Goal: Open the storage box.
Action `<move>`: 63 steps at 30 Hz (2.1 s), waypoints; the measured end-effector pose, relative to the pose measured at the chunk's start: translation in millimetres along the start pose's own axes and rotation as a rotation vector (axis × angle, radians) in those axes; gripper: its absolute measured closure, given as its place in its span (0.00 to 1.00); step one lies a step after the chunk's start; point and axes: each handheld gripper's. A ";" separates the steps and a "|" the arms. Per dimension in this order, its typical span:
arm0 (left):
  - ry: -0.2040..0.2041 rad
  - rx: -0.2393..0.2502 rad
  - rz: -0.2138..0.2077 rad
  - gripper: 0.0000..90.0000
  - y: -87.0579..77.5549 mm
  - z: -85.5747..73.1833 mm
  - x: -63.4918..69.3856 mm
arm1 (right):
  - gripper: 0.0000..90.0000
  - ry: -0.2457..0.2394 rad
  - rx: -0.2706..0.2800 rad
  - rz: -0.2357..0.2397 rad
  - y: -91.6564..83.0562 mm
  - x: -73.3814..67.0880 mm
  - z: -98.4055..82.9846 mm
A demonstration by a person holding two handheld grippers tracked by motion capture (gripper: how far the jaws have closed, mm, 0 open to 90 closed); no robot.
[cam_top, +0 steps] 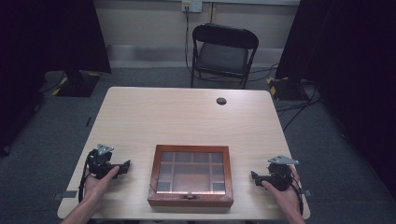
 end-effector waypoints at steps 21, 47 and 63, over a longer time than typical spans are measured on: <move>-0.002 0.000 0.004 0.00 0.3 0.2 0.2 | 0.35 0.004 0.101 0.228 -35.5 -24.2 28.0; 0.000 0.001 0.002 0.00 0.3 0.1 0.0 | 0.62 -0.248 0.093 0.552 -40.0 -111.0 85.6; 0.000 0.000 0.002 0.00 0.3 0.2 0.1 | 0.73 -0.319 0.038 0.700 -14.0 -155.9 74.7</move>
Point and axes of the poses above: each handheld gripper's, and its own axes: y roughly forward along the jaws, z roughly out of its top, x roughly to its right, and after that the axes turned 8 degrees about z, right-handed
